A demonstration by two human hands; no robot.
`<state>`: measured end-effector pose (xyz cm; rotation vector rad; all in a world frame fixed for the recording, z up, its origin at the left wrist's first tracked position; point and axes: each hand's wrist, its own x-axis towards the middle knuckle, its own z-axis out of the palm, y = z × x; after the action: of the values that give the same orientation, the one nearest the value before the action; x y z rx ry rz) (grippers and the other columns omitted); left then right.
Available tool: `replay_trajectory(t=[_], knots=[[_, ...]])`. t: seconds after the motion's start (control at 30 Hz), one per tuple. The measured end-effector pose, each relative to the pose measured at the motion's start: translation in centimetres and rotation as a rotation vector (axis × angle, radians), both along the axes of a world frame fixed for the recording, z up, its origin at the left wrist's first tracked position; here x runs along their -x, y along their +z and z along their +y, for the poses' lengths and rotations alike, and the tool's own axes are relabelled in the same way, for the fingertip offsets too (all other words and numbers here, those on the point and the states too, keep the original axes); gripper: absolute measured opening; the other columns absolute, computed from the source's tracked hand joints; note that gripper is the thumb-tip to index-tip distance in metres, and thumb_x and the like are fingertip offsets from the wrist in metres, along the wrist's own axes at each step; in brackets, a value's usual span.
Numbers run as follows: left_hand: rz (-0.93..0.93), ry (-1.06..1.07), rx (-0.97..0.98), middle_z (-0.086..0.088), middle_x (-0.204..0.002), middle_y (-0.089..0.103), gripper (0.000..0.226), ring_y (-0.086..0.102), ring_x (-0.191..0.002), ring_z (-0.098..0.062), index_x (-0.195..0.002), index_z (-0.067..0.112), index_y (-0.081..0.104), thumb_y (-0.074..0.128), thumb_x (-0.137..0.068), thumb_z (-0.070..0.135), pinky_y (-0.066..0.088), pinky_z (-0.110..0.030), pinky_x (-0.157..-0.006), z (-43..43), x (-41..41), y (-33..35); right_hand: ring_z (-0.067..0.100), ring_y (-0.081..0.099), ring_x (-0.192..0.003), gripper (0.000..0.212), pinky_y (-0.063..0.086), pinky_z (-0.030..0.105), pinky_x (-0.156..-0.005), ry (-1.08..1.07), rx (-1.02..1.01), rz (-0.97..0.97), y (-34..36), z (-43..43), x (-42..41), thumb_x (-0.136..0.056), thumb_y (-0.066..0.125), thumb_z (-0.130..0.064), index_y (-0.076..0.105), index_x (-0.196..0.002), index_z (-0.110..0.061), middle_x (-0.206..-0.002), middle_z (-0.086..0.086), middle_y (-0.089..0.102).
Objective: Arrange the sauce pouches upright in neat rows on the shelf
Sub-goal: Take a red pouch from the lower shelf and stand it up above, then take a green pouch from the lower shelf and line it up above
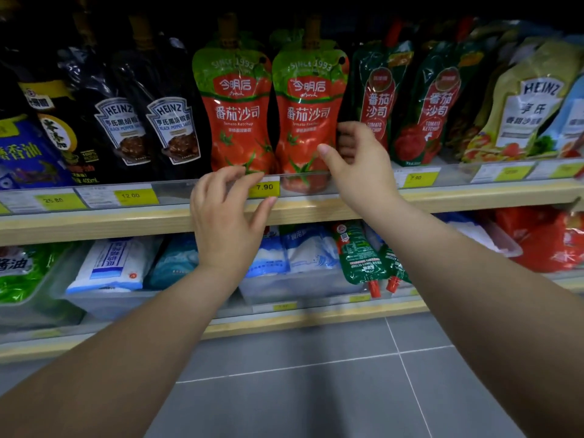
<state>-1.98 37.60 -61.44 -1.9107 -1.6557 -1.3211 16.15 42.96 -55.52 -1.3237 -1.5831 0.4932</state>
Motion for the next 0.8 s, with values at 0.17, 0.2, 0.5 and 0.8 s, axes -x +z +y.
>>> replay_trajectory(t=[0.17,0.2,0.5,0.8], knots=[[0.098,-0.233,-0.022,-0.010,-0.099,0.063,0.022,0.057,-0.092,-0.028,-0.099,0.012,0.068,0.069,-0.084,0.029,0.031,-0.022,-0.091,-1.8,-2.9,-2.7,0.015,0.053,-0.090,0.024,0.037,0.022,-0.078,-0.035,-0.308,-0.331,-4.3,-5.2,-4.6,-0.086,0.059,-0.027,0.060,-0.104,-0.011,-0.096,0.003,0.063],[0.097,-0.273,0.028,-0.010,-0.096,0.063,0.020,0.058,-0.089,-0.028,-0.098,0.012,0.068,0.070,-0.084,0.026,0.033,-0.024,-0.087,-2.2,-3.6,-3.7,0.018,0.054,-0.087,0.021,0.035,0.021,-0.076,-0.024,-0.288,-0.376,-5.5,-5.9,-5.6,-0.084,0.061,-0.024,0.061,-0.100,-0.010,-0.091,0.005,0.063],[0.097,-0.225,0.527,-0.011,-0.108,0.067,0.034,0.058,-0.101,-0.037,-0.111,0.011,0.068,0.070,-0.081,0.025,0.043,-0.045,-0.091,-3.0,-5.6,-11.2,0.033,0.024,-0.137,0.098,0.020,0.039,-0.113,0.160,0.286,-0.826,-13.8,-6.8,-9.0,-0.071,0.075,-0.047,0.022,-0.146,-0.013,-0.152,0.016,0.024],[0.116,-0.179,0.593,-0.011,-0.107,0.065,0.037,0.051,-0.103,-0.037,-0.114,0.012,0.068,0.072,-0.079,0.025,0.040,-0.043,-0.092,-2.9,-5.6,-12.4,0.034,0.031,-0.136,0.059,0.026,0.039,-0.110,0.096,0.210,-0.899,-14.6,-6.8,-8.7,-0.083,0.049,-0.002,0.037,-0.140,-0.009,-0.149,0.018,0.034]])
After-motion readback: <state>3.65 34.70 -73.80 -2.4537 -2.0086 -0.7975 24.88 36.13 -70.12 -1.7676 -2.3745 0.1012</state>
